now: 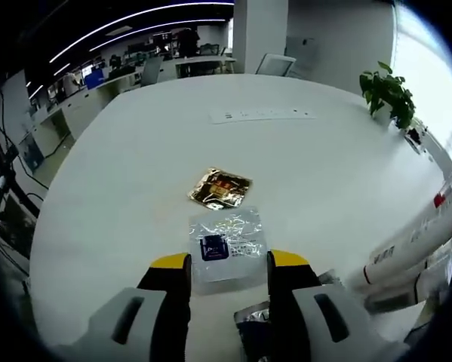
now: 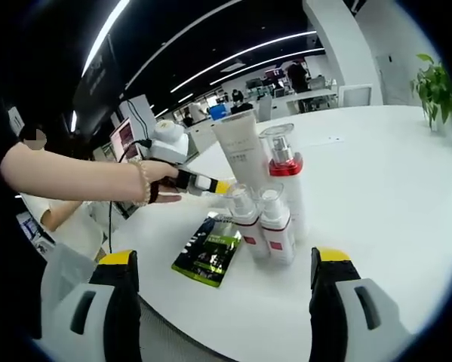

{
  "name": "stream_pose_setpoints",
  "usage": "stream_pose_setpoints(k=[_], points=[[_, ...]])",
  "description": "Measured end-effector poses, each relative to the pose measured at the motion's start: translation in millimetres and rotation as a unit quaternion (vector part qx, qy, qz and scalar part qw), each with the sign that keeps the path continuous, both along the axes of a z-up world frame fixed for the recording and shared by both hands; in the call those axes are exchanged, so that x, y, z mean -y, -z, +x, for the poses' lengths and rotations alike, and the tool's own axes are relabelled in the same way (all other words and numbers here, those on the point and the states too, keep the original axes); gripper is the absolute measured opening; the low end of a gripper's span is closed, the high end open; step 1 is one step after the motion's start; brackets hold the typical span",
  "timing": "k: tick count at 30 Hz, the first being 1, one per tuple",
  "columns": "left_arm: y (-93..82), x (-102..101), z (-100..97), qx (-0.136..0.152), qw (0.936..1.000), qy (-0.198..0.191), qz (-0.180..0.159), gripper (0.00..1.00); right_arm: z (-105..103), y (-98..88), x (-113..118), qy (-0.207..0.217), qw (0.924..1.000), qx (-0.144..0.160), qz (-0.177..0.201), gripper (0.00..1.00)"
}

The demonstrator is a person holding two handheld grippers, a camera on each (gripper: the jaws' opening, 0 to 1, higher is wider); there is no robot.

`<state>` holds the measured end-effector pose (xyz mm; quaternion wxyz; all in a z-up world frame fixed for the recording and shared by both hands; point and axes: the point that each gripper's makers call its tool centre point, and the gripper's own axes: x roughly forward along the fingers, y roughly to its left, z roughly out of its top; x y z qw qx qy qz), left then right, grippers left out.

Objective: Arrange the skincare products in the storage area until every visible bottle or jar stands upright without overlapping.

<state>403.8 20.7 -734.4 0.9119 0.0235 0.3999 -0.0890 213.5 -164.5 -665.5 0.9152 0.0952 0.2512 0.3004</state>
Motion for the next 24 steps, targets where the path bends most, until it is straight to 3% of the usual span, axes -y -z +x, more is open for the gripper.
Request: stream_pose_setpoints(k=[8, 24], points=[[-4.3, -15, -9.0, -0.001, 0.9999, -0.014, 0.001, 0.34, -2, -0.6, -4, -0.014, 0.9998, 0.008, -0.011, 0.94], [-10.0, -39, -66.9, -0.008, 0.9992, -0.039, -0.001, 0.34, -6, -5.0, -10, -0.030, 0.9991, 0.023, -0.020, 0.94]])
